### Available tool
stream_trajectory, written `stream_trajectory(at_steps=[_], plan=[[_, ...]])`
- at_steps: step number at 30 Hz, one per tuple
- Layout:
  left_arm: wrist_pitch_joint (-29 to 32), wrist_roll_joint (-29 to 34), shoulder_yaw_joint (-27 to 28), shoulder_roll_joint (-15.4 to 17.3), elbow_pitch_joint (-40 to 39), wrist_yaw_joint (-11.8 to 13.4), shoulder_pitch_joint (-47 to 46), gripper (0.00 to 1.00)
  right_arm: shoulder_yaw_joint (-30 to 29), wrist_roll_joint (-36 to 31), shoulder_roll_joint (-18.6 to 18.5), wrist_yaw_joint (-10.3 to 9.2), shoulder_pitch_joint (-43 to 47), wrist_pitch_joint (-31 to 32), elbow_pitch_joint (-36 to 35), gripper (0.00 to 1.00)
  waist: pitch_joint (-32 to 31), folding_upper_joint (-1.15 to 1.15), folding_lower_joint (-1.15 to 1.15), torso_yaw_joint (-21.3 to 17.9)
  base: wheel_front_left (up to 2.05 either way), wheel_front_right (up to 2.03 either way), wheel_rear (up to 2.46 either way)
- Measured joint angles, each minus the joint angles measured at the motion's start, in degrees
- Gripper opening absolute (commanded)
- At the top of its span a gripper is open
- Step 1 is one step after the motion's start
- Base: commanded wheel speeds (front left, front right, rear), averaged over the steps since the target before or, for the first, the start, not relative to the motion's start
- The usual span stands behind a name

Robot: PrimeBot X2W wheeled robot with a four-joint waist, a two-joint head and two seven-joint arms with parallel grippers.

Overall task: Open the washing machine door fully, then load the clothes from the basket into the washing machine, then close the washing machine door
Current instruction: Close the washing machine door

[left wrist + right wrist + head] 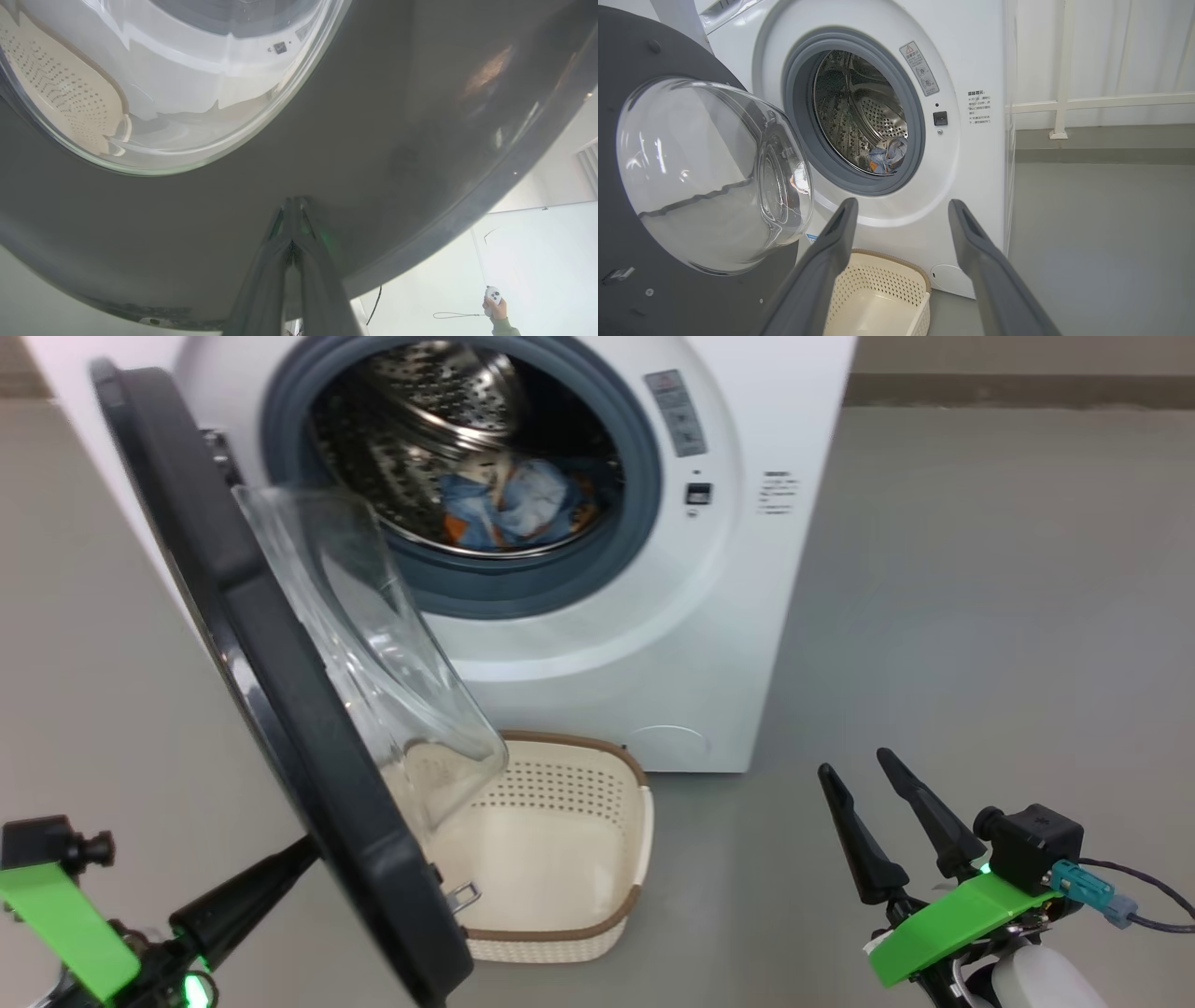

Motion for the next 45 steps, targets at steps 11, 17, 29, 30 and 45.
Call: stream_trajectory(at_steps=[11,17,29,30,45], plan=[[-4.5,2.1,-0.9,-2.6,1.8,-1.5,-4.9,0.00,-1.5,0.0,0.7,0.00,-0.1,0.0,-0.8,1.00,2.0,0.00,0.00,-8.8,0.00,0.00,0.00],[-6.4,3.0,-0.9,-2.9,2.9,-2.1,-7.4,0.00,-1.8,0.0,1.0,0.00,-0.1,0.0,-0.8,1.00,3.5,0.00,0.00,-12.6,0.00,0.00,0.00],[-7.4,3.6,-1.5,-3.8,3.7,-3.1,-8.8,0.00,-2.9,-0.2,1.4,0.00,-0.3,0.0,-1.0,1.00,5.2,0.00,0.00,-13.2,0.00,0.00,0.00],[-7.4,3.6,-1.5,-3.9,3.9,-3.1,-8.8,0.00,-2.9,-0.2,1.5,0.00,-0.4,0.0,-1.0,1.00,5.2,0.00,0.00,-12.9,0.00,0.00,0.00],[-11.1,8.8,-1.5,-3.0,4.5,-5.6,-9.0,0.69,-3.1,-0.2,1.5,0.00,-0.8,0.0,-0.7,1.00,3.2,0.00,0.00,-8.3,0.00,0.00,0.00]])
